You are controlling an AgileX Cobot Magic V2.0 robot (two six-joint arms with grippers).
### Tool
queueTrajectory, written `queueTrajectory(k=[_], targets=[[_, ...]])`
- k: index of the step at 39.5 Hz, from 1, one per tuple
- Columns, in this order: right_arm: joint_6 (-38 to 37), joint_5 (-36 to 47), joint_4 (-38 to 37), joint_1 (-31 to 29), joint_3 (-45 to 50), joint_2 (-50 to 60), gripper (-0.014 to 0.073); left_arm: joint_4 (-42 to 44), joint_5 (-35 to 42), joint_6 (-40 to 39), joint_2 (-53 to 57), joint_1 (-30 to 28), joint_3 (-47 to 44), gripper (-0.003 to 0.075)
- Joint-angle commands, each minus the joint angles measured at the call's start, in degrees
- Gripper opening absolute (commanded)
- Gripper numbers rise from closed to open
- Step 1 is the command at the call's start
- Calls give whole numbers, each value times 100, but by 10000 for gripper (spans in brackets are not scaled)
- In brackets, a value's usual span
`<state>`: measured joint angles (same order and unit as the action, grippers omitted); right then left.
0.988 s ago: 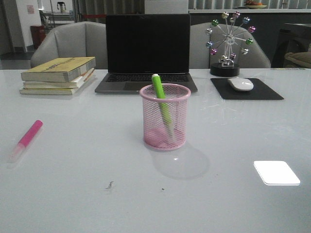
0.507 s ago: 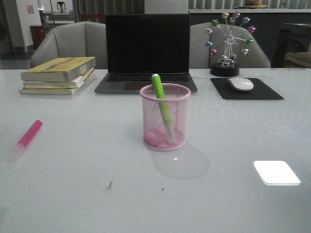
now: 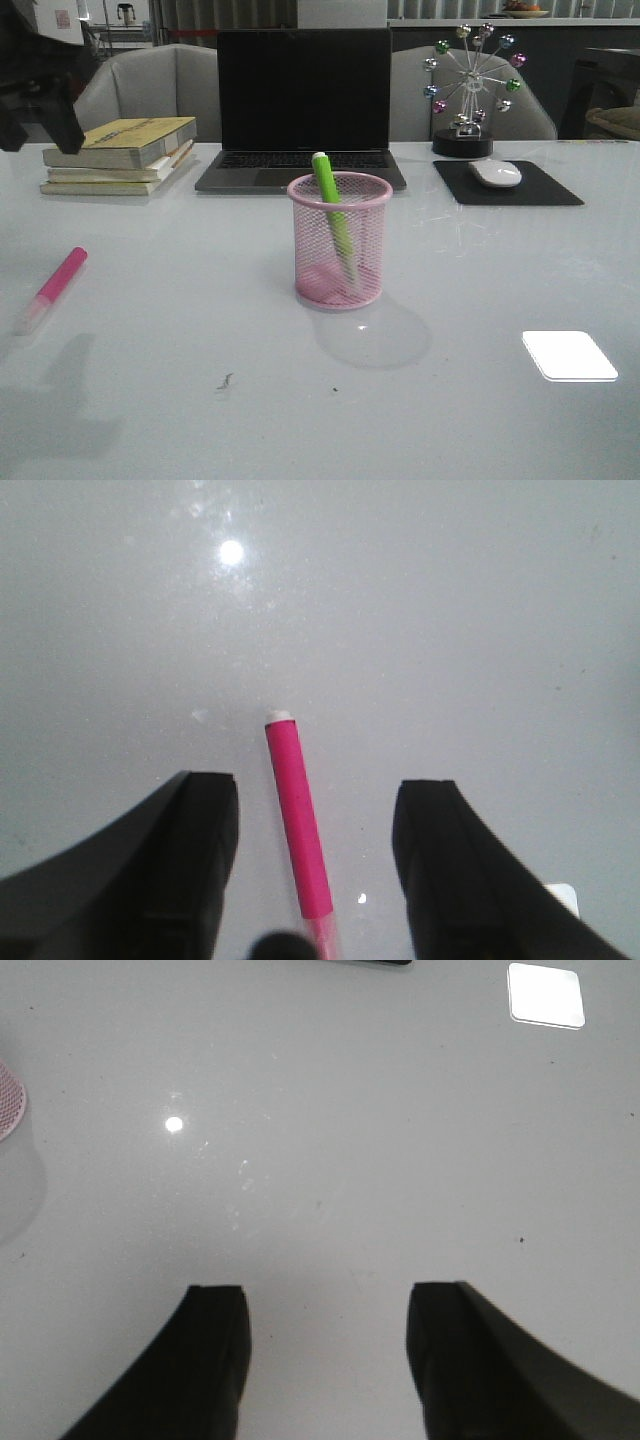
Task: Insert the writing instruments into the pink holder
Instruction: 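Lower the left gripper over the pink marker and close on it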
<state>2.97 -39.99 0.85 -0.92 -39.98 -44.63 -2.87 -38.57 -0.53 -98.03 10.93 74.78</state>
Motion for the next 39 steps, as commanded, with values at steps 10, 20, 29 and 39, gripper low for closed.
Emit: queueTrajectory(k=[10, 20, 29, 39], targets=[[45, 354, -39, -17, -154, 36, 470, -49, 53, -64, -638, 41, 445, 417], [45, 354, -39, -17, -154, 36, 470, -49, 65, -64, -1012, 41, 457, 416], [45, 354, -39, -17, -154, 36, 470, -49, 187, -64, -1203, 41, 457, 416], [45, 354, -39, -17, -154, 36, 470, -49, 211, -64, -1443, 41, 457, 416]])
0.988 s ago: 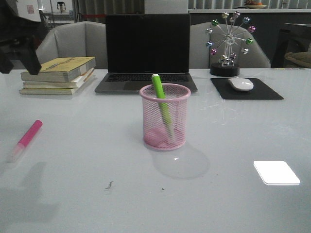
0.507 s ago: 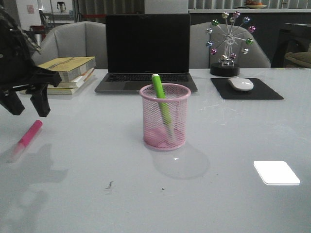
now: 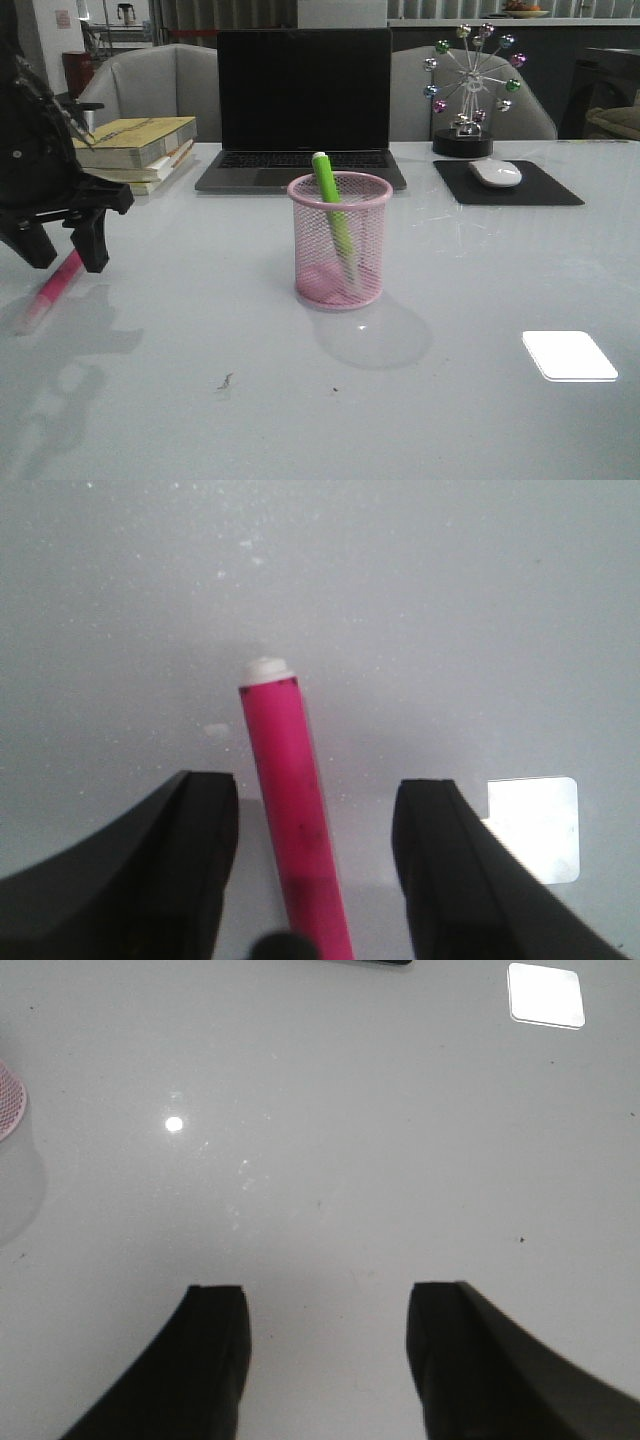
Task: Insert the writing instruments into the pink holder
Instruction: 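Lower the left gripper over the pink marker and close on it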
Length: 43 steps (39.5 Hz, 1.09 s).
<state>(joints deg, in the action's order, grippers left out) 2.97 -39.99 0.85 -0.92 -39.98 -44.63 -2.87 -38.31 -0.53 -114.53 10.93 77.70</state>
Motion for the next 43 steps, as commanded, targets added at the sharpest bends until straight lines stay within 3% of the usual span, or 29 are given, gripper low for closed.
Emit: queueTrajectory(k=[1, 10, 13, 22, 34, 43], targets=[[45, 354, -39, -17, -154, 36, 470, -49, 175, -64, 179, 41, 165, 416], [45, 354, -39, -17, -154, 36, 470, -49, 186, -64, 140, 41, 165, 412], [45, 354, -39, -17, -154, 36, 470, -49, 186, -64, 140, 41, 165, 375], [45, 354, -39, -17, -154, 36, 470, -49, 198, -64, 140, 54, 165, 85], [45, 354, -39, -17, -154, 36, 470, -49, 277, -32, 302, 62, 355, 99], [45, 354, -39, -17, -154, 36, 470, -60, 1259, -32, 1145, 284, 361, 99]])
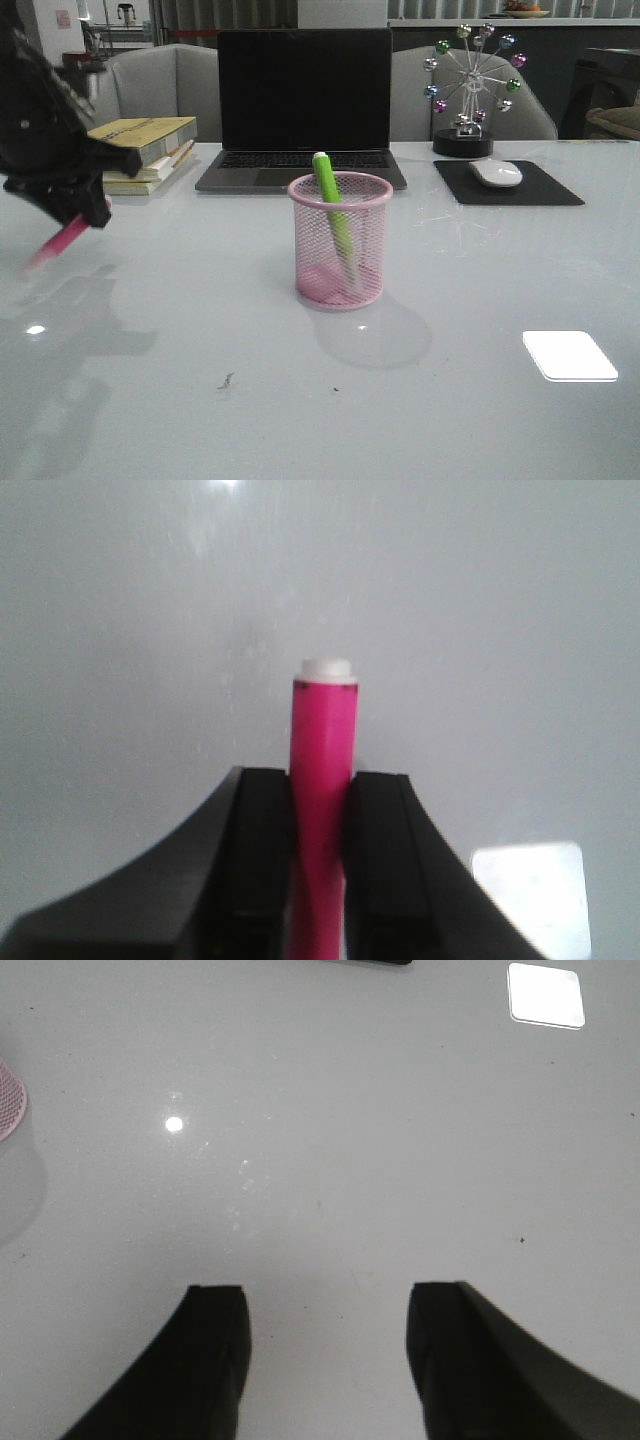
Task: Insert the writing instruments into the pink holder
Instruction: 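Lift the pink marker and carry it over the pink holder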
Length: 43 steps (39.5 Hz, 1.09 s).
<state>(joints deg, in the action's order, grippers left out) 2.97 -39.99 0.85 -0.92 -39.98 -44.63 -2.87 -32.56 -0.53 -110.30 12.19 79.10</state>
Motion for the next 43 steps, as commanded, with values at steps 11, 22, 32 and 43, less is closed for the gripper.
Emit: queueTrajectory(k=[11, 22, 32, 43], targets=[[45, 354, -39, -17, -154, 36, 470, -167, 1950, -32, 1458, 861, 221, 99], [45, 354, -39, -17, -154, 36, 470, -642, 3481, -32, 1470, 1789, 49, 99], [45, 354, -39, -17, -154, 36, 470, -781, 5762, -32, 1275, 2466, -676, 101], [45, 354, -39, -17, -154, 36, 470, -781, 6506, -61, 746, 2902, -1091, 101]])
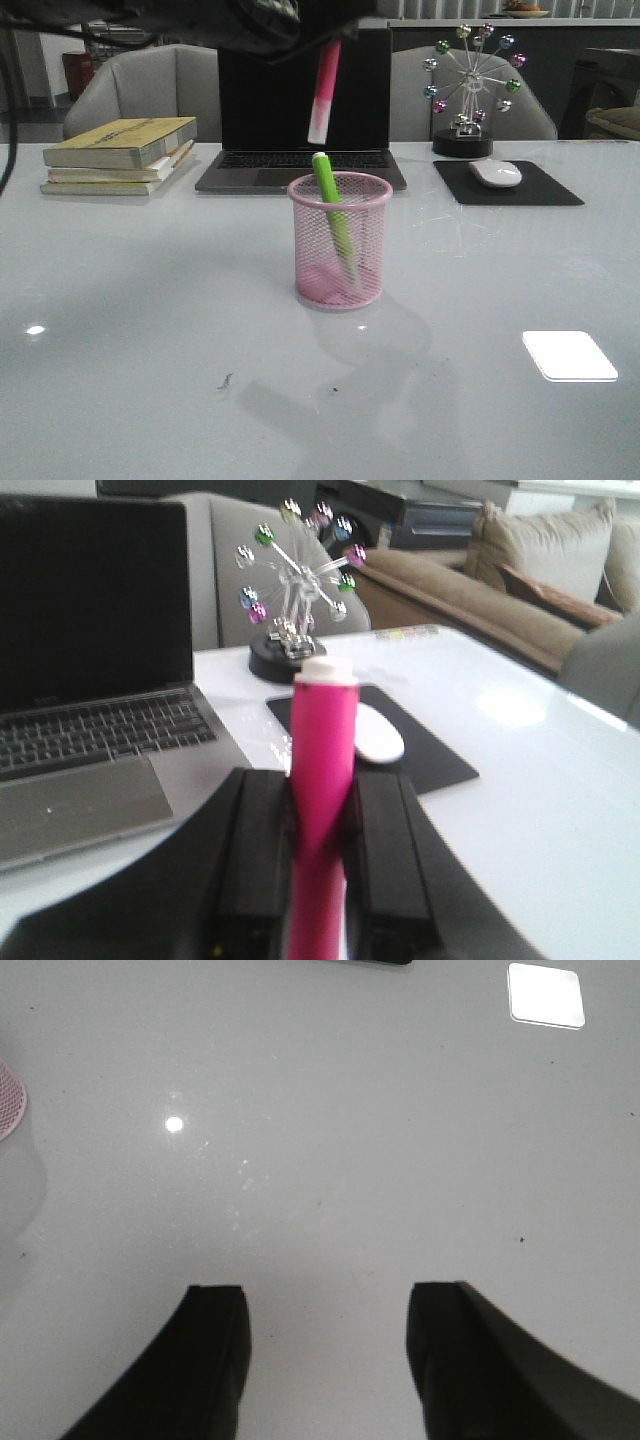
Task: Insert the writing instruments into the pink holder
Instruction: 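Lift the pink marker and carry it over the pink holder, then lower the pink marker into the holder and open the left gripper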
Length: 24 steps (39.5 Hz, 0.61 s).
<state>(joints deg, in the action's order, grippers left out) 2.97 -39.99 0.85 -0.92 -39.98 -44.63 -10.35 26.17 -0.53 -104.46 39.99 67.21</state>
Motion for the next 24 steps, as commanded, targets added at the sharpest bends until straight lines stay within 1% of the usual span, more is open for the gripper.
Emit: queueTrajectory(k=[1, 6, 14, 20, 23, 24], targets=[[45, 354, -39, -17, -154, 36, 470, -33, 645, -61, 117, 162, 79, 101], [45, 354, -39, -17, -154, 36, 470, -37, 656, -61, -52, 290, 75, 101], [45, 354, -39, -17, -154, 36, 470, -37, 667, -61, -246, 291, 75, 101], [45, 354, -39, -17, -154, 36, 470, -46, 964, -61, -246, 318, 75, 108], [45, 354, -39, -17, -154, 36, 470, -46, 991, -61, -246, 318, 75, 148], [45, 354, -39, -17, -154, 36, 470, -46, 991, -61, -246, 318, 75, 176]])
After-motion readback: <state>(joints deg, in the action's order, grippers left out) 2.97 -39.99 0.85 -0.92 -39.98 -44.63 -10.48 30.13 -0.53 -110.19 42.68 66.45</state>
